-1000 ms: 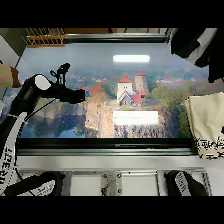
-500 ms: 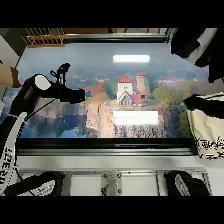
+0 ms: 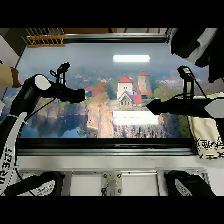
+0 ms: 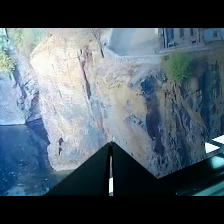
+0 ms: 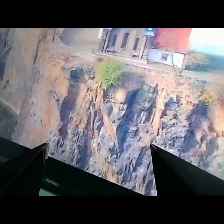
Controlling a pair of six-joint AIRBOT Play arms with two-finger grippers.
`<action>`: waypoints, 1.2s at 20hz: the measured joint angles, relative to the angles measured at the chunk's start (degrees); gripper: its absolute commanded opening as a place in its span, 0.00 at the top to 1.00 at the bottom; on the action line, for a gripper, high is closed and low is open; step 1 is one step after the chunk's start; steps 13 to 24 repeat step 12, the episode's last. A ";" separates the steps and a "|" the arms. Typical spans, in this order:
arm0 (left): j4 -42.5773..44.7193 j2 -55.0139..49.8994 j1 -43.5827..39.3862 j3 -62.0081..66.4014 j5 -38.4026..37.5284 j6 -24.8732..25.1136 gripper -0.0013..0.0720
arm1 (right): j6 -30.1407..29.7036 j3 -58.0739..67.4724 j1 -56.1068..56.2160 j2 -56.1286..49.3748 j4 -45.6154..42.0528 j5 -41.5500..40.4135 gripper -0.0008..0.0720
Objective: Fold the clothes and pants, and hang the long-sleeved shirts on hangers.
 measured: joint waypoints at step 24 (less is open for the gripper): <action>-0.02 0.00 0.00 0.00 0.00 -0.02 0.97 | -0.17 0.00 1.16 -0.39 0.46 -0.17 0.97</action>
